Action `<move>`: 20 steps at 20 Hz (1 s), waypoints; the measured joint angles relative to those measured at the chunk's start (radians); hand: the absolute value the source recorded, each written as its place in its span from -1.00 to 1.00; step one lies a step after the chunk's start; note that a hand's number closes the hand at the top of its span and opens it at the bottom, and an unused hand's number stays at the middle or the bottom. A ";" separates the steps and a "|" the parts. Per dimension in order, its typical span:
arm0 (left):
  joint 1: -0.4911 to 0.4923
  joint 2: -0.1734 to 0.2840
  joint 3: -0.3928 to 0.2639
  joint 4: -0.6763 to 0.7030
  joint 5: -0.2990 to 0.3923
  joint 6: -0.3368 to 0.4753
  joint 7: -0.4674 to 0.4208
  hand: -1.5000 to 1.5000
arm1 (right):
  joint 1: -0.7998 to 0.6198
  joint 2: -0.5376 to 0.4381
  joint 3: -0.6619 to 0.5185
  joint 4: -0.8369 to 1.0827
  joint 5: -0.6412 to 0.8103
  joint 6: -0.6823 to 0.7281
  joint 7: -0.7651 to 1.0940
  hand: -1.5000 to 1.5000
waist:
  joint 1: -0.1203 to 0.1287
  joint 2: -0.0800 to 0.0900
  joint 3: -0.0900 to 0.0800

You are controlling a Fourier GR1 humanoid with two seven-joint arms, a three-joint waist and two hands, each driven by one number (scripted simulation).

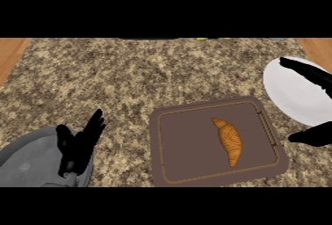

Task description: Pick the croissant from the tray and place it in the plate

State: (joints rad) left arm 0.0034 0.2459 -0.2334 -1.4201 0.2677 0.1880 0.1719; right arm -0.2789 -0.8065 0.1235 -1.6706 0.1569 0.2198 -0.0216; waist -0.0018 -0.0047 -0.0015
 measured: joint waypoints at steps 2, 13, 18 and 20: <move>-0.005 -0.002 0.009 0.015 0.006 -0.014 -0.012 0.00 | -0.014 -0.003 0.046 -0.053 0.036 0.030 0.082 -1.00 | 0.001 0.001 0.000; -0.002 -0.044 0.012 0.001 -0.040 -0.006 0.003 0.00 | -0.010 0.160 0.220 -0.166 0.297 0.088 0.366 -1.00 | 0.005 0.003 0.002; -0.001 -0.043 0.035 -0.002 -0.033 -0.038 0.016 0.00 | 0.019 0.238 0.274 -0.140 0.402 0.107 0.417 -1.00 | 0.004 0.003 0.002; -0.004 -0.054 0.041 0.017 -0.046 -0.042 -0.003 0.00 | 0.043 0.268 0.284 -0.141 0.425 0.121 0.424 -1.00 | 0.003 0.003 0.003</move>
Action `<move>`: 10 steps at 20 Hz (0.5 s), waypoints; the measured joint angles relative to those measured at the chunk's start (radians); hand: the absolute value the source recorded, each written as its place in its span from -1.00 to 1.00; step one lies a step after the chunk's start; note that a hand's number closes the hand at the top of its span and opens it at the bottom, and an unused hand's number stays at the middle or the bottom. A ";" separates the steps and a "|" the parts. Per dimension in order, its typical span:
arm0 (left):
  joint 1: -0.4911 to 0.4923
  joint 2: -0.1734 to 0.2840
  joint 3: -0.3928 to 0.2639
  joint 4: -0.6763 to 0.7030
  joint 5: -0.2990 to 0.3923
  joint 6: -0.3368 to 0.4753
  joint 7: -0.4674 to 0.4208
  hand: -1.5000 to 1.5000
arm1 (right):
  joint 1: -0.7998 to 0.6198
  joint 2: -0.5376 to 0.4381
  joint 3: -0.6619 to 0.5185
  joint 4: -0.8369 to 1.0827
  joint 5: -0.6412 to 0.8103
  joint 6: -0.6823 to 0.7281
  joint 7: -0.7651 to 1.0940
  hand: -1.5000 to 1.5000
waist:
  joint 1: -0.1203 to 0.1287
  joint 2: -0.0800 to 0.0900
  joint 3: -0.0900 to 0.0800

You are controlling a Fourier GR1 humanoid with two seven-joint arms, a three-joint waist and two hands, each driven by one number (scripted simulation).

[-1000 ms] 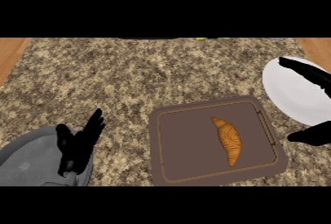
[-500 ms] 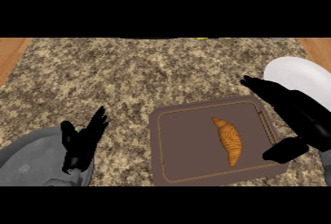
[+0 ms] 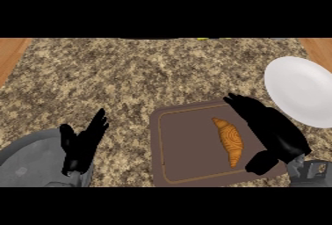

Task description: Pick the croissant from the tray and place it in the plate

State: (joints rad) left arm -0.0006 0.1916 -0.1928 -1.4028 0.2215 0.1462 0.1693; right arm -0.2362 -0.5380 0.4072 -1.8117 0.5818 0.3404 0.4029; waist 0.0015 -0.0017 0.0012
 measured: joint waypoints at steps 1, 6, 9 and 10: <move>-0.006 0.007 0.014 0.002 0.006 -0.014 0.004 0.00 | 0.001 0.015 0.003 0.013 0.014 0.006 -0.004 -1.00 | 0.000 0.000 0.000; -0.013 -0.016 0.027 0.002 -0.021 -0.015 0.021 0.00 | 0.057 0.070 -0.003 0.027 0.083 0.010 -0.048 -1.00 | -0.001 0.000 0.000; -0.008 -0.022 0.040 0.000 -0.027 -0.030 0.015 0.00 | 0.043 0.121 0.001 0.057 0.137 0.020 -0.042 -1.00 | 0.000 0.000 0.000; -0.008 -0.025 0.043 -0.006 -0.031 -0.030 0.024 0.00 | 0.054 0.126 0.001 0.062 0.160 0.013 -0.052 -1.00 | 0.000 0.000 0.000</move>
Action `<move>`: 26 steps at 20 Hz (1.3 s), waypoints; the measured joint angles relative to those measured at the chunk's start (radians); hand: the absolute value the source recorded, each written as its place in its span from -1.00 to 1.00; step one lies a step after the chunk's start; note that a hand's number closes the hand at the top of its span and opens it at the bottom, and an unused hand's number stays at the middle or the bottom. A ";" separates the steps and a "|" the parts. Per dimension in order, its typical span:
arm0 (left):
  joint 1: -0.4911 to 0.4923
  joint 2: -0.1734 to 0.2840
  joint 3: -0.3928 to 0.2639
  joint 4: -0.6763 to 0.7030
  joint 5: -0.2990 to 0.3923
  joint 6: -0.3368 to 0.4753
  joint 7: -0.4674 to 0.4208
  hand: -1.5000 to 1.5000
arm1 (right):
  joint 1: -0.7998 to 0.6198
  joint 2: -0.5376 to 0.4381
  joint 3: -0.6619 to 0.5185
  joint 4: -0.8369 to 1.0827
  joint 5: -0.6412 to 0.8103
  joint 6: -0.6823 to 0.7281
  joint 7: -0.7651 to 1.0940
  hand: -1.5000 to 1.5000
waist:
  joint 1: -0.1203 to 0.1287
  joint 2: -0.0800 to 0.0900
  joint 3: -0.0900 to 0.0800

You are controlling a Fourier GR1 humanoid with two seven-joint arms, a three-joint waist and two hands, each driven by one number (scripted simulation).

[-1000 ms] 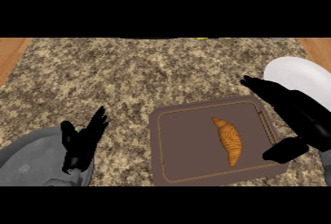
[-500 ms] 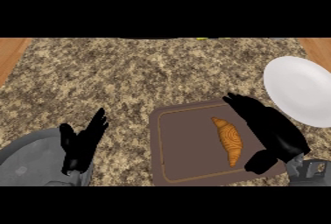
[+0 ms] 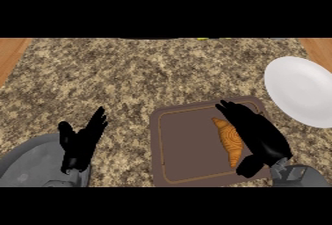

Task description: Pick the croissant from the tray and place it in the plate

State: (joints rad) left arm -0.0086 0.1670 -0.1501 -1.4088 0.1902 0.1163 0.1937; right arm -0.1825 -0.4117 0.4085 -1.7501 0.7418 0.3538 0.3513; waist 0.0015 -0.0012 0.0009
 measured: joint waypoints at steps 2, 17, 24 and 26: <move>0.017 0.004 0.002 -0.032 -0.004 -0.004 0.019 0.00 | 0.000 0.013 0.004 0.012 0.043 0.000 0.006 -1.00 | 0.001 0.000 0.000; 0.033 -0.021 0.058 -0.015 -0.037 -0.070 -0.008 0.00 | -0.025 0.129 -0.045 0.189 0.244 0.004 -0.068 -1.00 | 0.000 0.000 0.001; 0.035 -0.031 0.065 -0.036 -0.051 -0.066 0.016 0.00 | -0.052 0.101 -0.024 0.279 0.322 -0.008 -0.174 1.00 | 0.003 -0.004 -0.005; 0.019 -0.038 0.072 -0.019 -0.055 -0.066 0.027 0.00 | -0.044 0.113 -0.020 0.264 0.352 -0.018 -0.178 1.00 | 0.002 -0.004 -0.006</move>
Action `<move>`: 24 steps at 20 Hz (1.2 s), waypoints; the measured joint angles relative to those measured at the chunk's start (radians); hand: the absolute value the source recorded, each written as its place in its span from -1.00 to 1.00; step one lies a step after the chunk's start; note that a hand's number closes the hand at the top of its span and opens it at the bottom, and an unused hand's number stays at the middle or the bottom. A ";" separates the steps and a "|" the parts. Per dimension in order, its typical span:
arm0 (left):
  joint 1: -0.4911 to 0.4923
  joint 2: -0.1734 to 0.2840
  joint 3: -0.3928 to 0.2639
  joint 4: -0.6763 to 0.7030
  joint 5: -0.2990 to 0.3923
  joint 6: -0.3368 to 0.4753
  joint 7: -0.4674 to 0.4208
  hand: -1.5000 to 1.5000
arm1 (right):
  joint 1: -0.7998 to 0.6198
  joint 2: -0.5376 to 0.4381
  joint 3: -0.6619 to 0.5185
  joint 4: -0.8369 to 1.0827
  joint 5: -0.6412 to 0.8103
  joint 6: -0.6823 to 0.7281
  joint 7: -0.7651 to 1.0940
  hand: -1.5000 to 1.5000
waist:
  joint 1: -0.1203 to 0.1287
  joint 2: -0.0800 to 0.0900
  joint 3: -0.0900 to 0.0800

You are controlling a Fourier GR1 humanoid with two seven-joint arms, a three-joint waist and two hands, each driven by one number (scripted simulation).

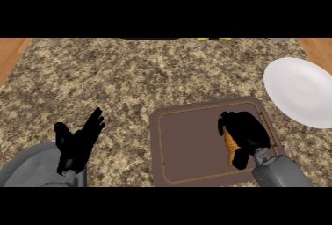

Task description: Pick the croissant from the tray and place it in the plate

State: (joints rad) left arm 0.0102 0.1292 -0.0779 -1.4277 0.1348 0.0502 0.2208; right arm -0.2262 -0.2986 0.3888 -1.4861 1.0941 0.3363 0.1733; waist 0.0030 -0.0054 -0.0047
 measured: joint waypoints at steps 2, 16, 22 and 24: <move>-0.003 -0.014 -0.009 -0.004 -0.015 0.014 0.007 0.00 | -0.004 0.014 0.009 0.015 0.032 -0.020 -0.006 1.00 | 0.000 -0.003 -0.003; -0.014 -0.024 -0.034 -0.021 -0.030 -0.004 0.003 0.00 | -0.278 0.251 -0.415 0.180 0.152 -0.352 0.641 1.00 | 0.057 0.032 0.005; -0.044 -0.027 -0.047 -0.015 -0.032 -0.015 0.015 0.00 | -0.462 0.252 -0.493 0.278 0.371 -0.583 0.854 1.00 | 0.090 0.040 0.004; -0.049 -0.027 -0.049 -0.013 -0.036 -0.016 0.014 0.00 | -0.503 0.249 -0.524 0.312 0.436 -0.643 0.882 1.00 | 0.092 0.040 0.004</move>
State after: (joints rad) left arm -0.0387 0.1025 -0.1271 -1.4404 0.0990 0.0342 0.2351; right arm -0.7288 -0.0492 -0.1356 -1.1743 1.5301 -0.3072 1.0552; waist 0.0947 0.0350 -0.0007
